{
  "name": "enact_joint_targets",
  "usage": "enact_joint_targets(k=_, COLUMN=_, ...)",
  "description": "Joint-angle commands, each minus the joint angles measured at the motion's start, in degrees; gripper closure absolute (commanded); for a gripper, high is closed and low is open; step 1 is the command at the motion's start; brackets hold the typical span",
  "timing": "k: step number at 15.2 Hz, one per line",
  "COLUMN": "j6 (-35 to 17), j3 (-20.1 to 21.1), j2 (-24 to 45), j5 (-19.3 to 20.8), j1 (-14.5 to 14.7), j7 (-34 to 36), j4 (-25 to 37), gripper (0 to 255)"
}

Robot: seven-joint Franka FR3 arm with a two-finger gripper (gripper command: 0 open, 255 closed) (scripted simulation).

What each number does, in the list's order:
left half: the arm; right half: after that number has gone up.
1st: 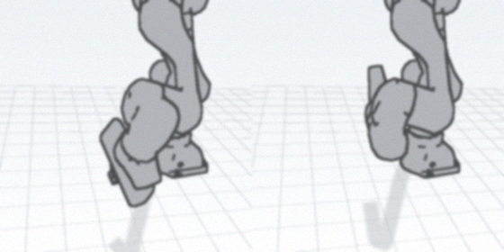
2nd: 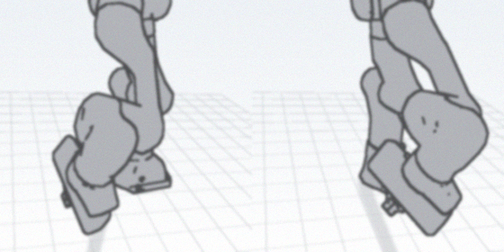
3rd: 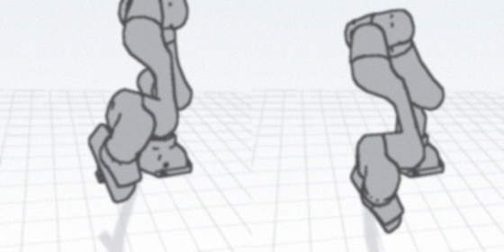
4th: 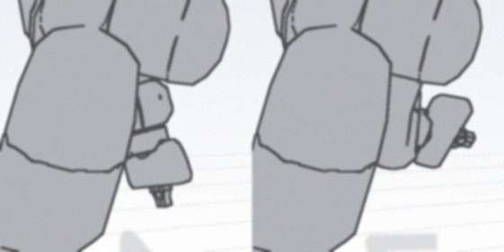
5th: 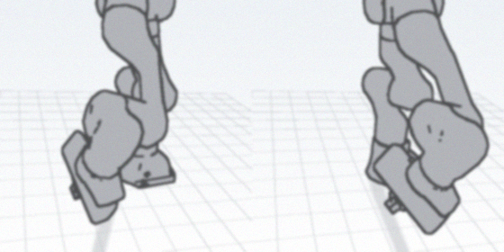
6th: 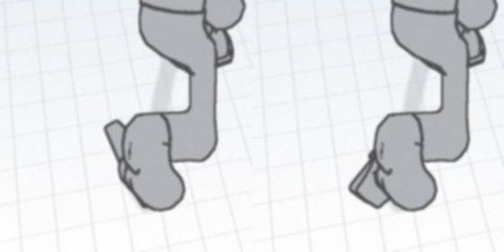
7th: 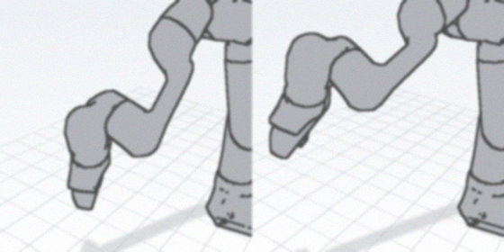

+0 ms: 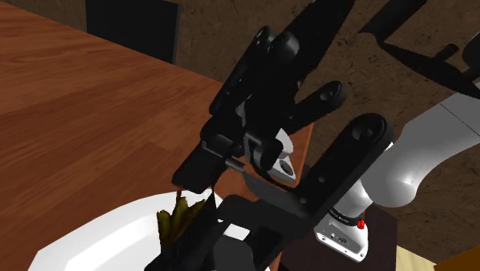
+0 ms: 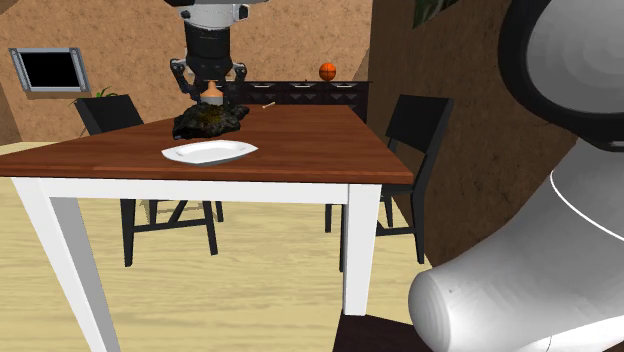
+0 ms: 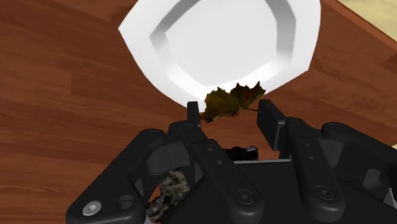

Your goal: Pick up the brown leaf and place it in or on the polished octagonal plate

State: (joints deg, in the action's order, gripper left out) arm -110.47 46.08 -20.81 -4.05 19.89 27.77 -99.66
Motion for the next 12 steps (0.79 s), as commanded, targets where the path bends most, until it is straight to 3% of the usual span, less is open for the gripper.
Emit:
enact_joint_targets(k=1, j6=-0.3, j3=1.4, j2=0.9, j5=0.8, j1=-0.4, j7=1.3, j4=0.5, gripper=255)
enact_joint_targets(k=12, j6=-8.7, j3=1.0, j2=-1.7, j5=-1.0, j1=1.1, j7=1.2, j4=-10.0, gripper=255)
